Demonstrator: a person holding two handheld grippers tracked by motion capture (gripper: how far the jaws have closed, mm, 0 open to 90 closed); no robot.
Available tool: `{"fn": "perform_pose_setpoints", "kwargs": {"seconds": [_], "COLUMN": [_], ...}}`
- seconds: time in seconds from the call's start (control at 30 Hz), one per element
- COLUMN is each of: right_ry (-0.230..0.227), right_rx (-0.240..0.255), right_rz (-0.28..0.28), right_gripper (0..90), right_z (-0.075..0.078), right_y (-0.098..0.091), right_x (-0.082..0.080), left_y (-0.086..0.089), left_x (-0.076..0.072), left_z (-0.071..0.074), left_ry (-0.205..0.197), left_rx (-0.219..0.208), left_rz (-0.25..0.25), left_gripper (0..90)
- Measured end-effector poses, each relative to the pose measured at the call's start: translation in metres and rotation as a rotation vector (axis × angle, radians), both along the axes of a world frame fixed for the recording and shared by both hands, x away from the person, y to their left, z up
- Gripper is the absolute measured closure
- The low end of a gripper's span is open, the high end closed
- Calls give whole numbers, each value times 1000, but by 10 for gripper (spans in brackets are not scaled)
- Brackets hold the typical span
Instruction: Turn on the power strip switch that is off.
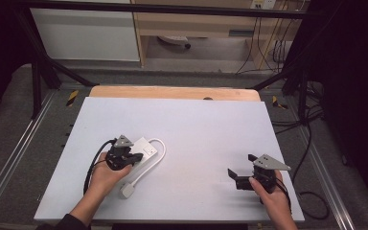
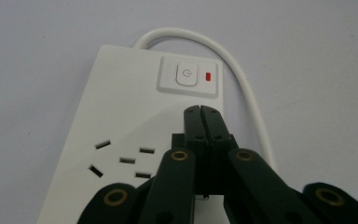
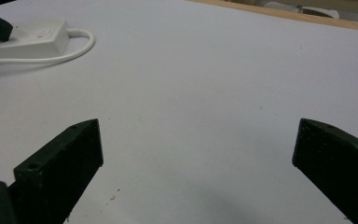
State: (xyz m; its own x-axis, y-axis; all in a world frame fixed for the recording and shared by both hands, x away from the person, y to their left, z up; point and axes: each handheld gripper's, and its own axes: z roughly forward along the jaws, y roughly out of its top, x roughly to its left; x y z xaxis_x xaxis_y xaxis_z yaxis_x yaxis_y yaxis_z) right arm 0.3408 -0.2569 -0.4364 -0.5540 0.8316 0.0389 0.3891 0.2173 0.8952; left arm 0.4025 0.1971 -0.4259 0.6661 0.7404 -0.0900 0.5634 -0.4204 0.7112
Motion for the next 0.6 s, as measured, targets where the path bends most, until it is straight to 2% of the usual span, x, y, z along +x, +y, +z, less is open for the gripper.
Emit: {"fn": "perform_pose_setpoints", "kwargs": {"seconds": [0.6], "right_ry": [-1], "right_rx": [0], "right_rz": [-1], "right_gripper": [21], "right_z": [0], "right_y": [1], "right_x": [0], "left_y": [-3], "left_x": [0], "left_z": [0], "left_ry": [7], "left_rx": [-1], "left_rz": [-13], "left_gripper": [900]}}
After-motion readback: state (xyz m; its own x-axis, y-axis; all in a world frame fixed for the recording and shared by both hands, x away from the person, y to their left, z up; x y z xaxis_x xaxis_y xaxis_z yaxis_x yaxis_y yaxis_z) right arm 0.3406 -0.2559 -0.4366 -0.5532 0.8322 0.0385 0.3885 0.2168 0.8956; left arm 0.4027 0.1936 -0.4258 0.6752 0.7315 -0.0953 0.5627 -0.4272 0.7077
